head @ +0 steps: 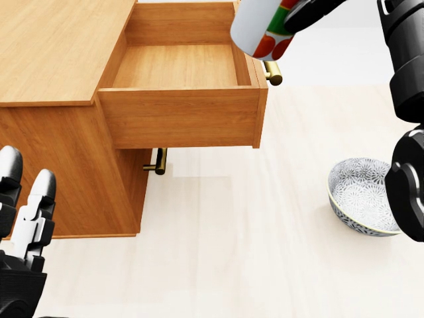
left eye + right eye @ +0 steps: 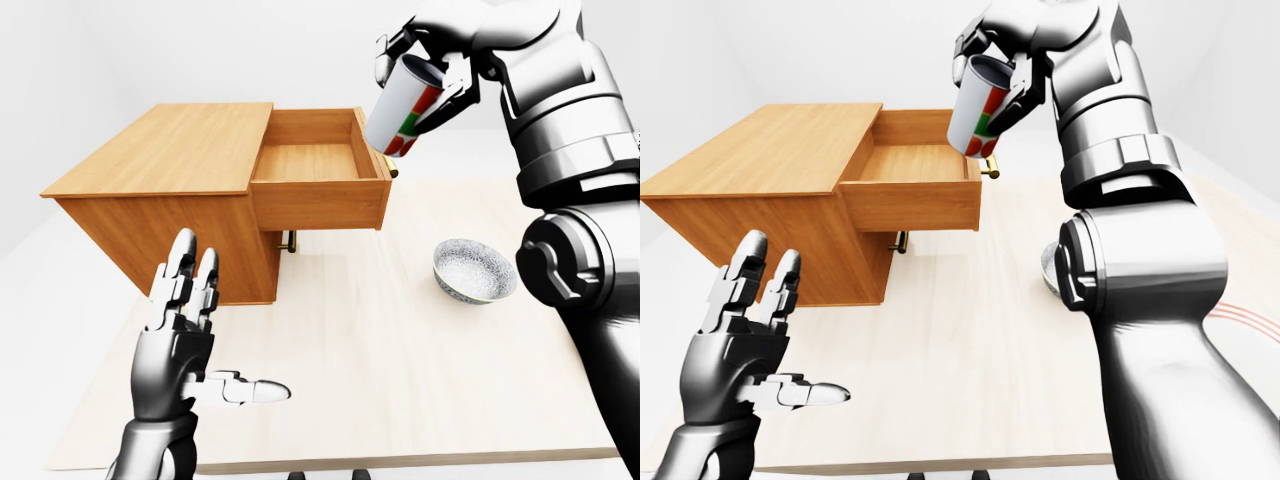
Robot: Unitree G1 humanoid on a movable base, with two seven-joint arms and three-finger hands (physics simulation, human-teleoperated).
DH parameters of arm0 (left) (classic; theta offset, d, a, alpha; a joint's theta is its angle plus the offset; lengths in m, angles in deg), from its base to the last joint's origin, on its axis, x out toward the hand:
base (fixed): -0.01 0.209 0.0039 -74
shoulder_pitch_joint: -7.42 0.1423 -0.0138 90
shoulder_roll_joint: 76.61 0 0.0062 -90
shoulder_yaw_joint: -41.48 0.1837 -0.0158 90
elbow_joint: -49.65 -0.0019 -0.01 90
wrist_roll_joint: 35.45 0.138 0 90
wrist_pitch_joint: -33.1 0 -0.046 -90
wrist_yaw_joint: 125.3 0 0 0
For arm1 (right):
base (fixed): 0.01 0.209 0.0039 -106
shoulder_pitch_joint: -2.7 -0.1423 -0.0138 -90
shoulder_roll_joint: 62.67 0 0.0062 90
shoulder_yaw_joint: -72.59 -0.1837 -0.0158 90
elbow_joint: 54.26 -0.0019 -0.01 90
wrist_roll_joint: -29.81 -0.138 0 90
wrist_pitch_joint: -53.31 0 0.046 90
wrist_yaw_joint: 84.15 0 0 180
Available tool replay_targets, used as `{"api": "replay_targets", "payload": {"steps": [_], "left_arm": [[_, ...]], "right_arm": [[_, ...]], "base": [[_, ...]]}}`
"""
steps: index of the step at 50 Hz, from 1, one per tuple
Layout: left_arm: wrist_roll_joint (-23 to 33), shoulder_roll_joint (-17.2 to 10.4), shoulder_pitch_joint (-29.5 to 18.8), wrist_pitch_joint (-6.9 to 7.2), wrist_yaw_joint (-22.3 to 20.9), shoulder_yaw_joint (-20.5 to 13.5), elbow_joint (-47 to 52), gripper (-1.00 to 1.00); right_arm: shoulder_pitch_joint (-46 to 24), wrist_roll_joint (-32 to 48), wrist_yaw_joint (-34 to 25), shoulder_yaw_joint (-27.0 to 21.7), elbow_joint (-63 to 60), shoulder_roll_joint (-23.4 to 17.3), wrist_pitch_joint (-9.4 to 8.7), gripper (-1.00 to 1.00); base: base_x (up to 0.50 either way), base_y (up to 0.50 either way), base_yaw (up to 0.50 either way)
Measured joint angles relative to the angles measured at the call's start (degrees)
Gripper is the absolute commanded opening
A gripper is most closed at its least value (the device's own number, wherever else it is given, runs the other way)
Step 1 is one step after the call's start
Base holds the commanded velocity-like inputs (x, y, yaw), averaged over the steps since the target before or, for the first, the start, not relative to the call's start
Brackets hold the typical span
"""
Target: Put the ketchup in the top drawer of the cabinet.
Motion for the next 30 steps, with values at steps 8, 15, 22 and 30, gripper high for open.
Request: {"api": "replay_targets", "payload": {"steps": [8,15,22,30], "left_arm": [[-0.01,-0.15,-0.43,0.0,0.23,-0.05,-0.5,1.0],[-0.17,-0.2,-0.52,0.0,0.33,-0.26,-0.28,1.0],[-0.15,-0.15,-0.56,0.0,0.37,-0.29,-0.33,1.0],[-0.11,-0.13,-0.66,0.0,0.49,-0.29,-0.38,1.0]], "right_arm": [[-1.49,0.5,0.0,0.23,2.04,1.16,0.0,-1.0],[-2.38,0.95,0.0,0.23,3.06,1.9,0.0,-1.0],[-2.94,1.44,0.11,0.09,3.89,2.55,0.0,-1.0],[-3.08,1.34,1.75,-0.56,4.63,3.34,0.0,-1.0]], "base": [[0.0,0.0,0.0],[0.0,0.0,0.0],[0.0,0.0,0.0],[0.0,0.0,0.0]]}}
